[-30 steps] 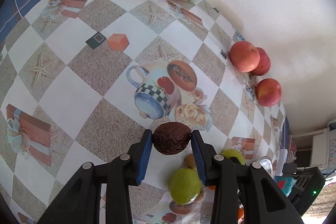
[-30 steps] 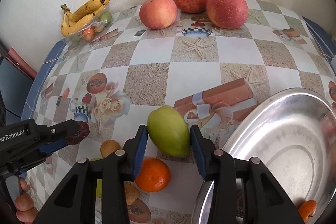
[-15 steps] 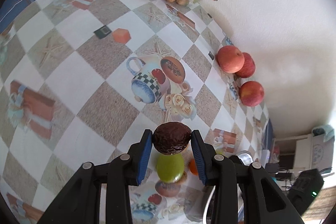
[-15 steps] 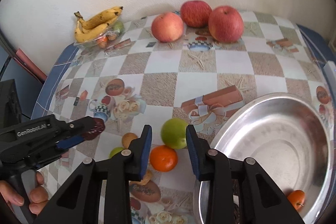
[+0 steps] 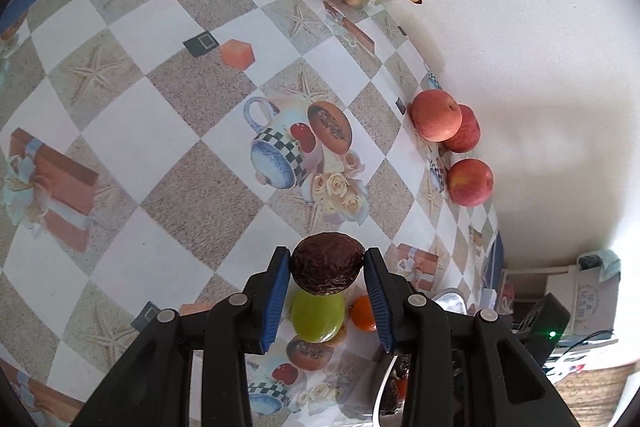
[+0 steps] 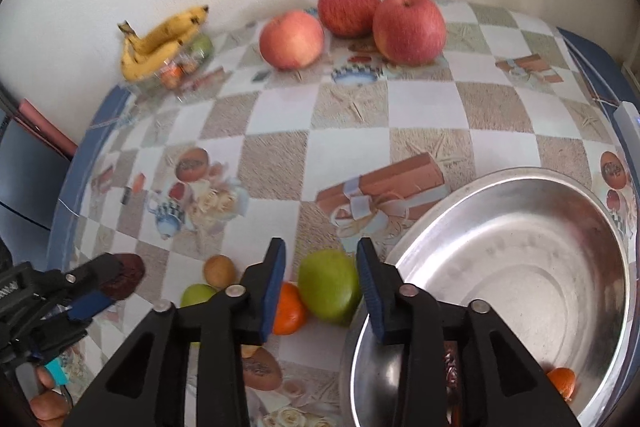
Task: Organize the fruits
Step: 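Lift the date with the left tool while the right tool opens around the green pear, then close the right tool on a mandarin orange while the left tool holds the date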
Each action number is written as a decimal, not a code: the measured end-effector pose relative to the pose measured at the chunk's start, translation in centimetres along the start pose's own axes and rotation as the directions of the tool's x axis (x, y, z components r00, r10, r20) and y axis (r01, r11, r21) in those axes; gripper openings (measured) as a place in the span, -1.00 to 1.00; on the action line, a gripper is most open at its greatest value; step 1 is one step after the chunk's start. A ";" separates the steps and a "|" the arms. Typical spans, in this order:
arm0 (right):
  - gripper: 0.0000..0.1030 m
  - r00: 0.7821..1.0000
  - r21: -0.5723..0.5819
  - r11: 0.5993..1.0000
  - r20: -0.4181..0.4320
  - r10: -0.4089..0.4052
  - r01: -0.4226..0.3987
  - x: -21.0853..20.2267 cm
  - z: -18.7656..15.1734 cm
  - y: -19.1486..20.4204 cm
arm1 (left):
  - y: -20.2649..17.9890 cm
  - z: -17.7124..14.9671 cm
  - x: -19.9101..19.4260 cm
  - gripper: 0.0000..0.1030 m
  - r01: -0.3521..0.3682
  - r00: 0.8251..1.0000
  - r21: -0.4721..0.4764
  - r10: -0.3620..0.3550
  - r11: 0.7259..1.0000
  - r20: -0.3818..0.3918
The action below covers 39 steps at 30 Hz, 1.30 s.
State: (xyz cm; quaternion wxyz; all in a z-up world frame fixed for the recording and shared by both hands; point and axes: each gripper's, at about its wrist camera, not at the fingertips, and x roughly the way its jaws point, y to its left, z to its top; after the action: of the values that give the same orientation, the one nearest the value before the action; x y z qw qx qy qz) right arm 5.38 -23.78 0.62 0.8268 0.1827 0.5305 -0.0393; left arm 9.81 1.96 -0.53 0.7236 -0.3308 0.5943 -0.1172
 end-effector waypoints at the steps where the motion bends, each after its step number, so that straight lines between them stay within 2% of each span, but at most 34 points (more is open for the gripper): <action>1: -0.23 1.000 -0.006 1.000 -0.011 -0.008 0.008 0.3 0.0 0.0 | 0.0 0.1 0.1 -0.22 0.006 1.000 -0.002 -0.006 1.000 -0.003; 3: -0.20 0.999 -0.026 1.000 -0.043 0.000 -0.001 1.1 0.0 0.2 | 0.1 0.4 0.2 -0.22 0.012 1.000 -0.003 -0.012 1.000 -0.009; 4: -0.11 0.998 -0.036 0.999 -0.058 0.001 -0.003 1.4 0.0 0.4 | 0.1 0.5 0.2 -0.22 0.013 1.000 -0.004 -0.013 1.000 -0.011; 8: -0.01 0.994 -0.131 0.989 -0.074 -0.076 0.066 2.0 0.0 1.9 | 0.2 0.8 0.2 -0.22 0.010 1.000 -0.001 -0.010 1.000 -0.008; 12: -0.01 0.984 -0.209 0.965 -0.056 -0.172 0.157 2.8 -0.4 3.1 | 0.1 0.9 0.3 -0.22 0.023 1.000 -0.008 -0.023 1.000 -0.015; 14: -0.02 0.980 -0.217 0.959 -0.045 -0.195 0.181 2.9 -0.5 3.3 | 0.0 0.8 0.3 -0.22 0.025 1.000 -0.002 -0.025 1.000 -0.017; 16: -0.19 0.978 -0.209 0.959 -0.039 -0.206 0.193 2.8 -0.5 3.2 | -0.1 0.8 0.3 -0.22 0.026 1.000 -0.003 -0.026 1.000 -0.017; 17: -0.19 0.975 -0.211 0.955 -0.034 -0.220 0.208 2.8 -0.6 3.1 | -0.1 0.8 0.2 -0.22 0.028 0.999 -0.005 -0.028 1.000 -0.017; 20: -0.19 0.976 -0.203 0.958 -0.030 -0.215 0.204 2.6 -0.7 3.2 | -0.3 0.8 0.1 -0.22 0.031 0.999 0.000 -0.031 1.000 -0.014; 25: -0.22 0.995 -0.129 0.986 0.012 -0.101 0.102 0.4 -0.9 2.8 | -1.0 0.6 0.3 -0.22 0.028 1.000 0.022 -0.027 0.999 -0.014; 29: -0.24 0.999 -0.064 0.998 0.041 -0.024 0.027 -1.7 -1.2 2.8 | -1.9 0.1 0.9 -0.22 0.020 1.000 0.053 -0.019 0.998 -0.024; 32: -0.49 0.998 -0.013 1.000 0.066 -0.015 0.016 -3.2 -1.4 2.3 | -2.5 -0.4 1.4 -0.22 0.016 0.999 0.070 -0.014 0.997 -0.033; 35: -0.49 0.995 0.023 1.000 0.097 0.007 -0.009 -5.0 -1.7 1.6 | -2.8 -0.8 1.5 -0.22 0.010 0.999 0.080 -0.007 0.997 -0.037; 39: -0.49 0.993 0.012 1.000 0.118 -0.016 0.014 -6.0 -1.9 0.8 | -2.6 -0.7 1.6 -0.22 -0.008 1.000 0.077 0.010 0.997 -0.027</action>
State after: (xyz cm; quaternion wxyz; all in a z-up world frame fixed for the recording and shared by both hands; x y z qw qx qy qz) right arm 1.33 -23.14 5.50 0.8555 0.1808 0.4817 -0.0593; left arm 10.10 -1.12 -0.22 0.7282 -0.2985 0.6005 -0.1412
